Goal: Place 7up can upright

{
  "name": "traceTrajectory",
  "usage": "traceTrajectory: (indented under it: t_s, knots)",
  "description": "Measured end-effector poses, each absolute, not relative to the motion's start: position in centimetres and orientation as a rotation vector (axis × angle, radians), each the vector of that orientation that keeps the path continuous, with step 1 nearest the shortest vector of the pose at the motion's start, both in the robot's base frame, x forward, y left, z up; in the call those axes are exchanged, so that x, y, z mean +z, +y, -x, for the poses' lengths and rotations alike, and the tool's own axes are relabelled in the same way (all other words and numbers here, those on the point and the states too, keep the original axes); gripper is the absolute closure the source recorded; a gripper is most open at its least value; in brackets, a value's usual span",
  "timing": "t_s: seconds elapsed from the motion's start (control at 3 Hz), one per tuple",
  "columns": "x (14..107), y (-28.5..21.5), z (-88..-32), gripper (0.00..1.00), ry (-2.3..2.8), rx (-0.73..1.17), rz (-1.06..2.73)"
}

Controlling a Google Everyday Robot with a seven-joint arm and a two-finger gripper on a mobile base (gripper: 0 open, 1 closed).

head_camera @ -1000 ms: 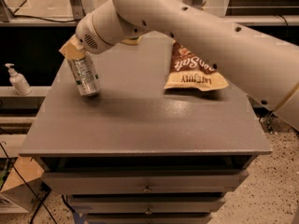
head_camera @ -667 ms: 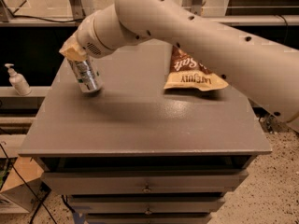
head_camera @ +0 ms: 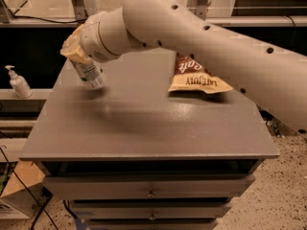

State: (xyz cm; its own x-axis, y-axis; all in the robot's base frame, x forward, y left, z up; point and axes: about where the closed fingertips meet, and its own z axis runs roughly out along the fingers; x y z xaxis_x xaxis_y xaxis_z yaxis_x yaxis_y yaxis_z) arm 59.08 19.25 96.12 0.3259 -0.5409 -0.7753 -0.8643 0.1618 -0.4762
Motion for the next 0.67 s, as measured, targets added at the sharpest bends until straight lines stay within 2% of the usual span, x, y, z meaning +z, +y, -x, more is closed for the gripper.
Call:
traceTrajectory:
  t_s: [0.67]
  knots:
    - [96.75,18.48,-59.31,1.0,1.224,0.39,1.474]
